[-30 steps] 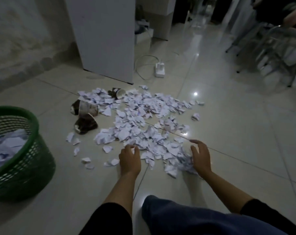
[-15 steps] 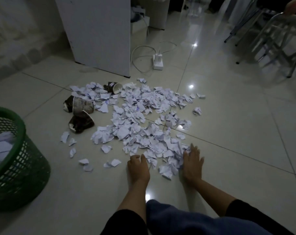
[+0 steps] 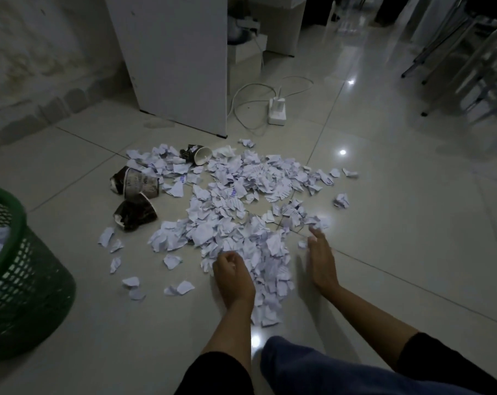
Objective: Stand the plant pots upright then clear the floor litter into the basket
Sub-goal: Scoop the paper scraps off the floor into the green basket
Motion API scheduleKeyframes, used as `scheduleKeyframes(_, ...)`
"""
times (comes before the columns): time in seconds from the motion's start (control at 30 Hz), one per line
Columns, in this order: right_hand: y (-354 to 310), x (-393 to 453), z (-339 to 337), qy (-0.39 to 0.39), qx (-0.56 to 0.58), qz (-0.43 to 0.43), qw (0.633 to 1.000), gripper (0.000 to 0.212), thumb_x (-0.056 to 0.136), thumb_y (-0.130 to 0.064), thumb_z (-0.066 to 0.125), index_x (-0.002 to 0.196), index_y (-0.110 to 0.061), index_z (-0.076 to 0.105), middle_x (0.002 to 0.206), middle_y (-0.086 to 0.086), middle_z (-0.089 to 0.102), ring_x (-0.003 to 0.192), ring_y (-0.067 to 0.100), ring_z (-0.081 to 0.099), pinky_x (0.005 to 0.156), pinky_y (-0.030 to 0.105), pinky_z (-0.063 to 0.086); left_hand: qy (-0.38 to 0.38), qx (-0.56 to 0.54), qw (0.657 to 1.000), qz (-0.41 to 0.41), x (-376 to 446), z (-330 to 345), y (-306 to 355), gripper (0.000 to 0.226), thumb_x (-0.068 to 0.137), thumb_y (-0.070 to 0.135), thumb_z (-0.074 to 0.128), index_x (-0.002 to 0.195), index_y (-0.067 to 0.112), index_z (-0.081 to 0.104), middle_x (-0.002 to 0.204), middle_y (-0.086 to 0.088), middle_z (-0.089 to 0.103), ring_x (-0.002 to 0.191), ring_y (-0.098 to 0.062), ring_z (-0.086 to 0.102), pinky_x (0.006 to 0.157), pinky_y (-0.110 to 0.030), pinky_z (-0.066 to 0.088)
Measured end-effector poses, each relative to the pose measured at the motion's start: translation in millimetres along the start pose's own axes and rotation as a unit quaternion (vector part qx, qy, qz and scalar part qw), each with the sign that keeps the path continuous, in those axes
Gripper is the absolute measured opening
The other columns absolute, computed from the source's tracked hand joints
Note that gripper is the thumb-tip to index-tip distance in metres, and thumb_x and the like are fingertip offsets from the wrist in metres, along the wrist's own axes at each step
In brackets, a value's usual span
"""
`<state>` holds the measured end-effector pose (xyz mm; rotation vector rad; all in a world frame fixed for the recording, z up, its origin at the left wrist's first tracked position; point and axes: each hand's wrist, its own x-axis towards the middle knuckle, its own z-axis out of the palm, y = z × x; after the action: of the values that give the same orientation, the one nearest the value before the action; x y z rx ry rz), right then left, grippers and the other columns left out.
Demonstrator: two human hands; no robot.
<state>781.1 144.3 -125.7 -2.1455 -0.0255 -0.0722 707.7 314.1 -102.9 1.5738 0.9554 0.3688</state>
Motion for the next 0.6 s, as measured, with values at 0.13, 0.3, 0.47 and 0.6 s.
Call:
scheduleKeyframes(0.13,30.4,58.4,-24.3,-0.002,-0.061,0.06,0.996,0.049,0.105,-0.036,0.034,0.152,-0.021,0.029,0.162,0.008,0.019,0.15,0.026,0.016,0.122,0.048,0.013,-0.013,0.018,0.999,0.046,9.6,17.5,12.2,0.007,0.096,0.015,0.049,0.093,0.014,0.055,0.102,-0.009,0.055,0.09,-0.022,0.051,0.074,-0.025,0.036)
scheduleKeyframes(0.3,43.0,79.7,-9.4,-0.14,-0.374,-0.005,0.917,0.067,0.102,-0.025,0.047,0.156,-0.013,0.01,0.163,0.016,-0.006,0.15,0.036,-0.007,0.118,0.057,0.002,0.001,0.031,0.998,0.057,31.4,14.4,24.1,0.015,0.099,0.02,0.046,0.096,0.01,0.057,0.097,-0.008,0.055,0.086,-0.021,0.05,0.069,-0.026,0.034)
scheduleKeyframes(0.47,28.7,57.0,22.1,-0.13,-0.168,-0.107,0.971,0.047,0.107,-0.029,0.027,0.151,-0.017,0.035,0.157,0.006,0.034,0.15,0.021,0.017,0.123,0.041,-0.002,0.028,0.026,0.999,0.037,40.5,10.9,28.6,0.018,0.1,0.02,0.044,0.094,0.014,0.059,0.092,-0.005,0.058,0.082,-0.024,0.053,0.066,-0.031,0.043)
scheduleKeyframes(0.6,13.3,78.9,-1.0,-0.034,0.056,-0.007,0.998,0.041,0.097,-0.038,0.03,0.116,-0.027,0.064,0.127,0.001,0.061,0.125,0.023,0.05,0.108,0.046,0.039,0.027,0.029,0.999,0.001,37.0,16.3,29.4,0.017,0.099,0.02,0.043,0.09,0.02,0.059,0.099,-0.008,0.062,0.088,-0.03,0.058,0.079,-0.042,0.049)
